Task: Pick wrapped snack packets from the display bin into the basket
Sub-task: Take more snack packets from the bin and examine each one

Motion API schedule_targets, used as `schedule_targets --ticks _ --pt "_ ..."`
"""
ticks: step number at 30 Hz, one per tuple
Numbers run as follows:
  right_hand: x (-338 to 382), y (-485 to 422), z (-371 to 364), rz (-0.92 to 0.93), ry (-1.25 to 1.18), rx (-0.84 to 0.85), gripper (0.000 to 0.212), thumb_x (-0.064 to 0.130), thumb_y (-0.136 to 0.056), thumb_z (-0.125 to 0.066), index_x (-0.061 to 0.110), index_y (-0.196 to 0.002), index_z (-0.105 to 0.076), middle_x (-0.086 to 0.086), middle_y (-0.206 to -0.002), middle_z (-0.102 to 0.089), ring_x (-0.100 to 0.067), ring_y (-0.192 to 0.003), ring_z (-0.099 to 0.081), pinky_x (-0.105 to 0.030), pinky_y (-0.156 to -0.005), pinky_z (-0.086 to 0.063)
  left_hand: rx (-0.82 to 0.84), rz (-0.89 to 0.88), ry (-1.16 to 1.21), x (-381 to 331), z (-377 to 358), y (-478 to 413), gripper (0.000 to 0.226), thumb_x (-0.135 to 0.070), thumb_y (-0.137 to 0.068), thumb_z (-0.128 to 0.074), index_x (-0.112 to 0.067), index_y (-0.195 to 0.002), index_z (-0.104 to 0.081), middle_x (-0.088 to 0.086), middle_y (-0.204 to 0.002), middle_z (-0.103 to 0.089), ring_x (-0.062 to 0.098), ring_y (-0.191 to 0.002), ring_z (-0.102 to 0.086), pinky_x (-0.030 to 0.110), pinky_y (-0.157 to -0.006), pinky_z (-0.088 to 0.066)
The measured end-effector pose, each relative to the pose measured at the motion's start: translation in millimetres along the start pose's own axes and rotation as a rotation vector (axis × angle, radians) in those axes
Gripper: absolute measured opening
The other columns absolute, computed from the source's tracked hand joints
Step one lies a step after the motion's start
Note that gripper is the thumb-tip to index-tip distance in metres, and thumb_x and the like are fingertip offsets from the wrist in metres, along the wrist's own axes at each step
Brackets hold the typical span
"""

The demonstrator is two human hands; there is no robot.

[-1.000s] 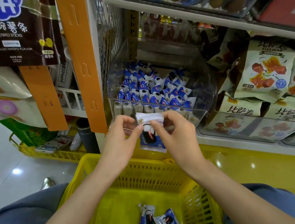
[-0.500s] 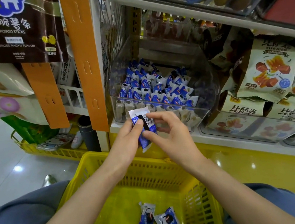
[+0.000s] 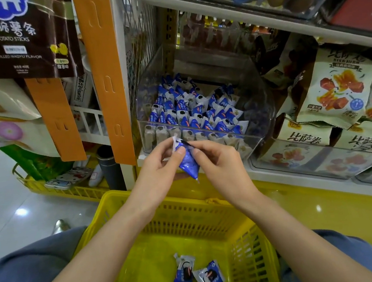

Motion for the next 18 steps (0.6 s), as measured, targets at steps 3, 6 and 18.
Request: schedule_targets --ticks 3,6,18 --pt "-2 -3 3 -0.214 -0.312 0.029 0.029 0.007 -0.096 -0.044 0.024 -0.091 -0.066 0.007 -0.086 -0.072 -0.007 -0.080 -0.068 -0.020 -0.071 -0.056 0.043 0.063 0.001 -3 2 -2 0.062 -0.043 -0.071 -0.064 -0.024 -0.129 -0.051 -0.004 -0.108 -0.065 0.004 -0.095 -0.064 0.025 -0.080 -0.055" --pt "-3 -1 4 -0.404 -0.556 0.139 0.027 0.016 -0.098 -0.041 0.017 -0.096 -0.068 -0.005 -0.094 -0.073 -0.013 -0.082 -0.070 -0.023 -0.071 -0.057 0.024 0.032 -0.034 -11 6 -2 0.034 -0.034 -0.076 -0.068 -0.029 -0.110 -0.062 -0.008 -0.100 -0.069 0.006 -0.095 -0.065 0.025 -0.078 -0.056" --pt "7 -3 10 -0.188 -0.209 0.170 0.026 0.021 -0.085 -0.062 0.015 -0.110 -0.062 0.001 -0.102 -0.069 -0.005 -0.093 -0.065 -0.015 -0.075 -0.051 0.056 -0.159 -0.285 -28 13 -3 0.048 -0.013 -0.084 -0.066 -0.024 -0.129 -0.051 -0.008 -0.116 -0.063 0.003 -0.105 -0.058 0.020 -0.091 -0.048"
Point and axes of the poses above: each hand's wrist, its own y-axis away from the middle knuckle, its own z-axis out of the back of the hand, x = y × z, the point moved 3 cm from there along -y, towards the middle knuckle
